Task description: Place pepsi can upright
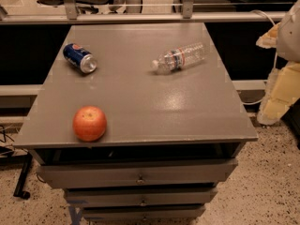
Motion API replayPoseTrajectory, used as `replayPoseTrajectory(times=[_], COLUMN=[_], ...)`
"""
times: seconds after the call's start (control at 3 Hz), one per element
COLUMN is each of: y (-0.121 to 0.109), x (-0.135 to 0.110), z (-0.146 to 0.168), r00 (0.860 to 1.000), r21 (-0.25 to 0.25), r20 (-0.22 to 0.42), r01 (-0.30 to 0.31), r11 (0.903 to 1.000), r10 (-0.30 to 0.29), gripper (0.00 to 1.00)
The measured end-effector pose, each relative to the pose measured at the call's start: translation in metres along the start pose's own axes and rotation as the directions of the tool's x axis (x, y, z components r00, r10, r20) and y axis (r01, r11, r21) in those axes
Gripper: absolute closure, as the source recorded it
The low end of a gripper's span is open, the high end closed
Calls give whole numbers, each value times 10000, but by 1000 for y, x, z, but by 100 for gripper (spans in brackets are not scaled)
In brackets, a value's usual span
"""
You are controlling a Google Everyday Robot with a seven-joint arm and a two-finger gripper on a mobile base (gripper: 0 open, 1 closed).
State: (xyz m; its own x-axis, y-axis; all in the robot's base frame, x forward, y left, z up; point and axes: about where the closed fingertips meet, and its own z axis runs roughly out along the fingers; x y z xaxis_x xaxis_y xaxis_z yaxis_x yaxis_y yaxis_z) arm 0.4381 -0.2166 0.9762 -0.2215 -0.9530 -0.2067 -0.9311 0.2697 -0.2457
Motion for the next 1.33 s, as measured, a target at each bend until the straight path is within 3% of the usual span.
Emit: replayPoseTrajectory(times=[0.67,1.0,1.33], y=[-5,-25,-59], x=[-6,-27,-64], z=[3,22,47], r00=[9999,9974,9875], r21=[93,199,362], r20=[135,504,1010], r01=[-100,-525,-1249], r11=[9999,9984,9915], r10=[99,514,1207], gripper=[0,0,0])
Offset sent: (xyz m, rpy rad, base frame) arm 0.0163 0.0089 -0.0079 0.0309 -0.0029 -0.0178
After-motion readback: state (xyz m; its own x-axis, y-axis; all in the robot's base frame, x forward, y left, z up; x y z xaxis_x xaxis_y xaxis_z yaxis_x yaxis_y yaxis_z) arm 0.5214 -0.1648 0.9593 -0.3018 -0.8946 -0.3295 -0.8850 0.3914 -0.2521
